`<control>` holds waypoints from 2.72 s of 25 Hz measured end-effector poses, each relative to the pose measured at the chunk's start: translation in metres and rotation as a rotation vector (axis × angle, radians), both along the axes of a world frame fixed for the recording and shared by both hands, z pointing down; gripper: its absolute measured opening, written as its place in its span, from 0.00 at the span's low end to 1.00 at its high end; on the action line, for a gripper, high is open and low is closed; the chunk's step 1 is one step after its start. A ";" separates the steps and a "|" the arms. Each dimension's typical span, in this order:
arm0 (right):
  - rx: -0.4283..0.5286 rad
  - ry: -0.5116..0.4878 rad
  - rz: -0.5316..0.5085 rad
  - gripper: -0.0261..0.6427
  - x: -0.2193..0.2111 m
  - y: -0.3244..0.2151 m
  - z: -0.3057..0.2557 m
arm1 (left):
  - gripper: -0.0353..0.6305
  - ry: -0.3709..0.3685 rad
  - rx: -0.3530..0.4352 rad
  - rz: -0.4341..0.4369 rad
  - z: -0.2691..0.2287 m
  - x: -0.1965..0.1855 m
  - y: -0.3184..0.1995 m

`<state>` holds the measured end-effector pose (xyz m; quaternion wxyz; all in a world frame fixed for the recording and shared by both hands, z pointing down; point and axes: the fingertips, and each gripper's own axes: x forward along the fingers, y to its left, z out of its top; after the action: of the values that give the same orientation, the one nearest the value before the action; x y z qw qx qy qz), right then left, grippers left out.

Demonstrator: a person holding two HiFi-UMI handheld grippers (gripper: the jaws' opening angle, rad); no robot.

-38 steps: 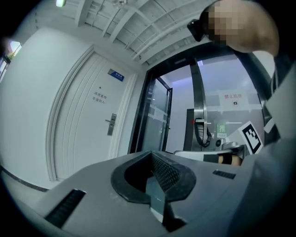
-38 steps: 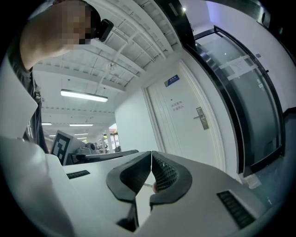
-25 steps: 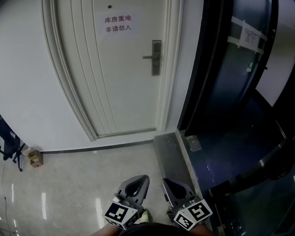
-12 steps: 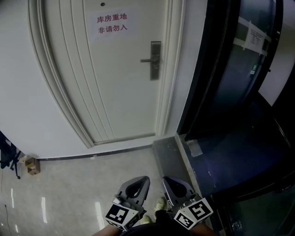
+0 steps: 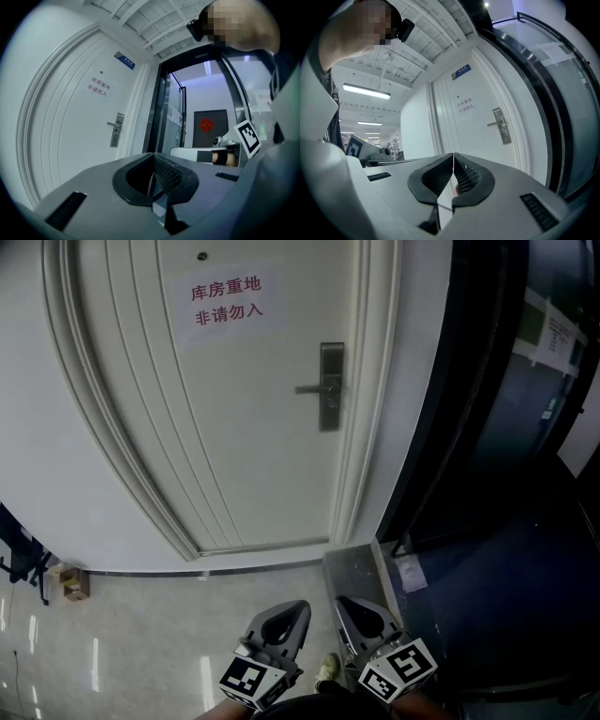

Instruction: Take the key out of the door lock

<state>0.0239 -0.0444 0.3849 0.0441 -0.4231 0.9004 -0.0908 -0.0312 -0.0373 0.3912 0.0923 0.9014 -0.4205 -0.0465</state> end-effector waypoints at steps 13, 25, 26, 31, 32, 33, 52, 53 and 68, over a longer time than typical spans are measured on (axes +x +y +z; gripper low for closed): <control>0.014 -0.002 -0.019 0.06 0.055 -0.142 -0.012 | 0.06 0.000 0.016 -0.050 -0.016 0.050 -0.132; 0.034 0.042 0.030 0.06 0.043 -0.256 -0.001 | 0.06 0.001 0.029 -0.006 -0.009 0.044 -0.235; 0.039 0.049 0.042 0.06 0.040 -0.271 -0.002 | 0.06 0.000 0.033 0.001 -0.010 0.042 -0.245; 0.056 0.070 0.137 0.07 0.033 -0.353 -0.009 | 0.06 0.021 0.048 0.046 -0.015 0.033 -0.294; 0.059 0.070 0.155 0.08 0.033 -0.369 -0.010 | 0.06 0.020 0.045 0.054 -0.014 0.031 -0.303; 0.060 0.071 0.171 0.11 0.032 -0.385 -0.009 | 0.06 0.017 0.039 0.062 -0.012 0.030 -0.311; 0.042 0.167 0.403 0.30 0.034 -0.579 0.017 | 0.06 0.005 -0.042 0.077 0.018 -0.003 -0.407; 0.044 0.172 0.407 0.30 0.033 -0.582 0.018 | 0.06 0.005 -0.044 0.075 0.018 -0.004 -0.410; 0.049 0.214 0.455 0.25 0.033 -0.600 0.020 | 0.06 0.012 -0.062 0.068 0.024 -0.009 -0.423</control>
<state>0.0573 -0.6446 0.4045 -0.0218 -0.6208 0.7836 -0.0114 -0.0405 -0.4606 0.4152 0.1241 0.9116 -0.3903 -0.0358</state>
